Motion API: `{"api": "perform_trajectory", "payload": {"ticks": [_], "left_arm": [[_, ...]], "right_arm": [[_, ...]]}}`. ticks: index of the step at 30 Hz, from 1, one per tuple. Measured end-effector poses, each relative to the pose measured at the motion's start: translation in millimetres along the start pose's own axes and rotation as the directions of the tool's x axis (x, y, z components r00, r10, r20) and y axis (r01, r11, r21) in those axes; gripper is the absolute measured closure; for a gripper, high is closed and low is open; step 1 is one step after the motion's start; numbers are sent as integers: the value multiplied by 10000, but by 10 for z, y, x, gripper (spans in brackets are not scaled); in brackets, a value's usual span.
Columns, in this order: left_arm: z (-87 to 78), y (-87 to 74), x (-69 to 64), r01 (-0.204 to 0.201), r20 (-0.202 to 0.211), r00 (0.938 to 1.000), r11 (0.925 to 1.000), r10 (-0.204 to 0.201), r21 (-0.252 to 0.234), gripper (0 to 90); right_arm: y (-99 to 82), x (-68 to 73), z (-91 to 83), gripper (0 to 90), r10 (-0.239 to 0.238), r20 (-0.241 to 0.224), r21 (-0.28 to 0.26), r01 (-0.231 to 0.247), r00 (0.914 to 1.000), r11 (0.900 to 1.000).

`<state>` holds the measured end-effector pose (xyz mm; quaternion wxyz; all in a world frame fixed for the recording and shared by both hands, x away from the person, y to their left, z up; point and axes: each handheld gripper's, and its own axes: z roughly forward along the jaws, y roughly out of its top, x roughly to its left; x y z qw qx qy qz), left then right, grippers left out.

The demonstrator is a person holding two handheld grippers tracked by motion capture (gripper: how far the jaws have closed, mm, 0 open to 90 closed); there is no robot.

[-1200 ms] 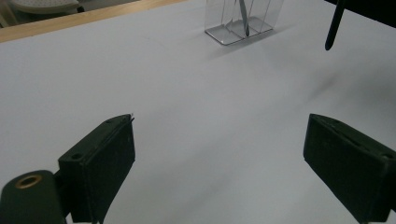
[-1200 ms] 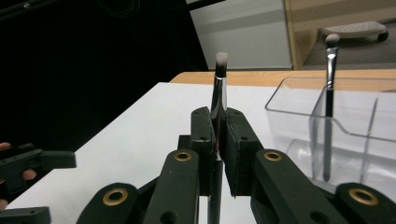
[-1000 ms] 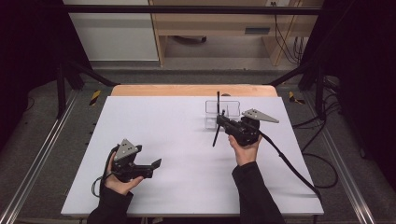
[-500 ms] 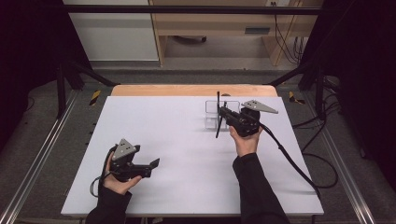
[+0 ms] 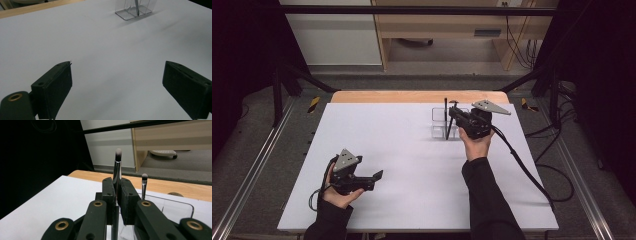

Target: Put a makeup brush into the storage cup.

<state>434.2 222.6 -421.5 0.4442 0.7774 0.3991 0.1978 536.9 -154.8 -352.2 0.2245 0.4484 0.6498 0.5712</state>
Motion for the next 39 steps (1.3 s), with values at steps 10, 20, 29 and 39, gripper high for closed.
{"api": "perform_trajectory", "payload": {"ticks": [10, 20, 29, 39], "left_arm": [[-4, 1, 5, 15, -5, 10000, 10000, -15, -9, 83], [-3, 3, 4, -4, -3, 10000, 10000, 4, -1, 83], [1, 4, -4, -36, 22, 10000, 10000, 36, 1, 83], [4, 5, -11, -54, 38, 10000, 10000, 54, 14, 83]], "right_arm": [[89, -56, 59, 839, -39, 328, -192, 45, 9995, 9998], [167, -85, 92, 839, 4, 528, -403, 17, 9986, 9992], [233, -79, 153, 839, -26, 665, -580, 64, 9978, 9983], [281, -113, 209, 839, 10, 941, -671, 54, 9956, 9977]]}}
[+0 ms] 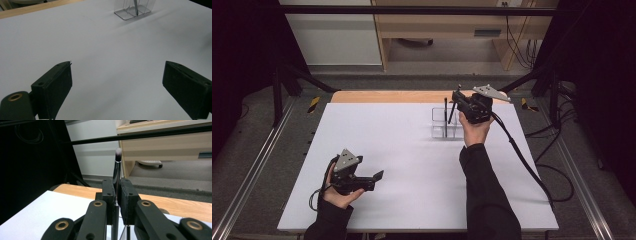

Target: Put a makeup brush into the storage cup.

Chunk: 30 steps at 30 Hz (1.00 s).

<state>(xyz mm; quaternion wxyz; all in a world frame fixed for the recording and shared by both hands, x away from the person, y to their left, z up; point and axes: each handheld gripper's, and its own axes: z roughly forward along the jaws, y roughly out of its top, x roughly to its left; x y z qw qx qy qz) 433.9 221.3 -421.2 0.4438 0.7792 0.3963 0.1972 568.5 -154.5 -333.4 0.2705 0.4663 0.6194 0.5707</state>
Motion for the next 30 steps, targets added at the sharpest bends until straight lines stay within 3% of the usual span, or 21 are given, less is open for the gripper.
{"api": "perform_trajectory", "payload": {"ticks": [30], "left_arm": [[5, 1, -6, -62, 57, 10000, 10000, 62, 26, 82]], "right_arm": [[-3, -114, 250, 839, 22, 789, -107, -13, 9969, 9999]]}}
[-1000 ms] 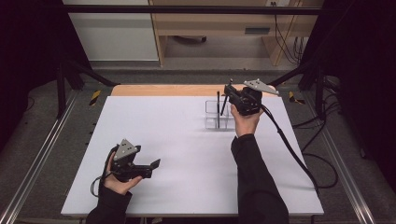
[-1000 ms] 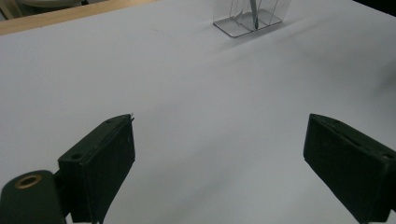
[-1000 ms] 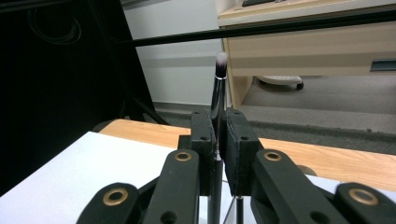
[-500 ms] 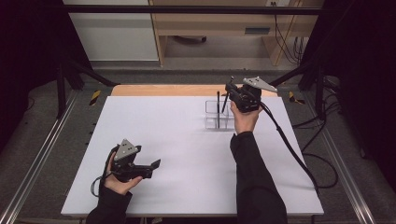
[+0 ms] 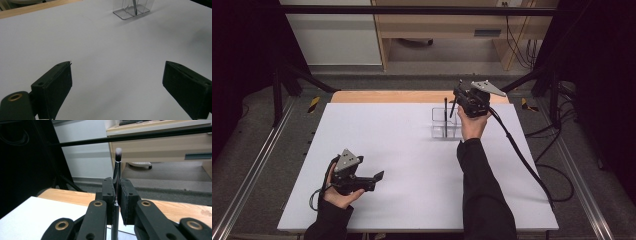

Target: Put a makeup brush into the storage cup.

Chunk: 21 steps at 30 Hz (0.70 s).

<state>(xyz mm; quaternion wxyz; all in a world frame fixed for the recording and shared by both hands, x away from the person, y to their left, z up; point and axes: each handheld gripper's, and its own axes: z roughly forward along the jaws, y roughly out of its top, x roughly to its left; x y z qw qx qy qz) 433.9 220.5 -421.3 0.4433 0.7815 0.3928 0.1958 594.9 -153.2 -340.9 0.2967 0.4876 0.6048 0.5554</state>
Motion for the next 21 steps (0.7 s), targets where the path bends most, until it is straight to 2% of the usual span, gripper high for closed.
{"api": "perform_trajectory", "payload": {"ticks": [5, 11, 21], "left_arm": [[0, 0, 1, 3, 7, 10000, 10000, -3, -1, 82], [5, 0, -6, -37, 2, 10000, 10000, 37, 28, 82], [9, -3, -4, -40, -2, 10000, 10000, 40, 55, 82]], "right_arm": [[-21, -17, 62, 839, 156, -19, 106, -156, 9999, 9998], [-70, -10, 105, 839, -46, 138, 301, 42, 9999, 9995], [-201, -6, 175, 839, -160, 105, 610, 153, 9998, 9980]]}}
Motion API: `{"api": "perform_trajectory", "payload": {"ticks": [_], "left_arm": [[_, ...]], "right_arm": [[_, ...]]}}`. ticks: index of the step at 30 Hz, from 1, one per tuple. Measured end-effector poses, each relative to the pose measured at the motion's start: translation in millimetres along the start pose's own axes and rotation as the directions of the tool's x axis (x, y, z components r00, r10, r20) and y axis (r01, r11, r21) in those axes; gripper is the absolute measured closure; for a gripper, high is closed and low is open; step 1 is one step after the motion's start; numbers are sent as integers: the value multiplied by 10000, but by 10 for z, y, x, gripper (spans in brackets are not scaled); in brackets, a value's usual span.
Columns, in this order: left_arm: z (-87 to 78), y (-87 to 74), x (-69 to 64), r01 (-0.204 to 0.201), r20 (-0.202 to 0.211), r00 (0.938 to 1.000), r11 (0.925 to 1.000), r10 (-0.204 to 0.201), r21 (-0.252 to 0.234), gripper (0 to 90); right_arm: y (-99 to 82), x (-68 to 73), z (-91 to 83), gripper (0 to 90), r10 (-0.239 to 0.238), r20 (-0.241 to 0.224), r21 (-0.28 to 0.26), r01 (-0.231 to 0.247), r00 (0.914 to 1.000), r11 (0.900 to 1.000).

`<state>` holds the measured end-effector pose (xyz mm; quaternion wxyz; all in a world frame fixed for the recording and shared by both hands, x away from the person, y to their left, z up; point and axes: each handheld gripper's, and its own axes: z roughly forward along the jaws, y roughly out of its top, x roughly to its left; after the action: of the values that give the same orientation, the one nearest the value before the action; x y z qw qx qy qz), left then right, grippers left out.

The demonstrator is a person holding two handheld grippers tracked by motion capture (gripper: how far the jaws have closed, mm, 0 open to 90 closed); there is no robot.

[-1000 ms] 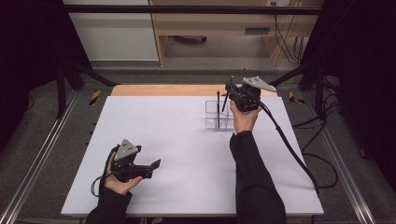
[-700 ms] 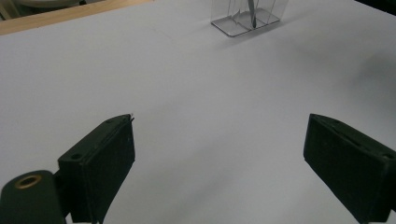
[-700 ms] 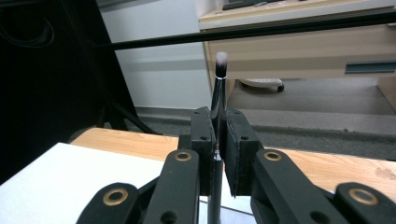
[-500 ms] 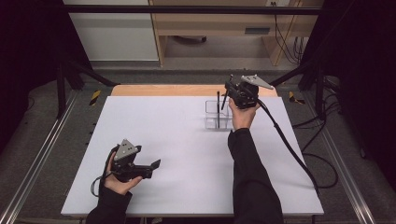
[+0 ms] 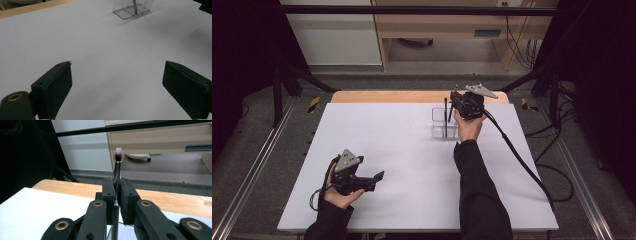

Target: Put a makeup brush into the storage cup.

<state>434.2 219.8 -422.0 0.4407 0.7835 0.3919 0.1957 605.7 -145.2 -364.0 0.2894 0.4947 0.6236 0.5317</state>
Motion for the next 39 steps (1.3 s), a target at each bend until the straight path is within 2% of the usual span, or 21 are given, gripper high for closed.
{"api": "perform_trajectory", "payload": {"ticks": [29, 39], "left_arm": [[13, -5, -7, -51, -49, 10000, 10000, 51, 65, 80], [18, -5, -10, -71, -60, 10000, 9999, 72, 101, 80]], "right_arm": [[-312, -3, 83, 839, -370, 2, 670, 369, 9993, 9971], [-393, -23, 102, 838, -371, 80, 974, 362, 9993, 9946]]}}
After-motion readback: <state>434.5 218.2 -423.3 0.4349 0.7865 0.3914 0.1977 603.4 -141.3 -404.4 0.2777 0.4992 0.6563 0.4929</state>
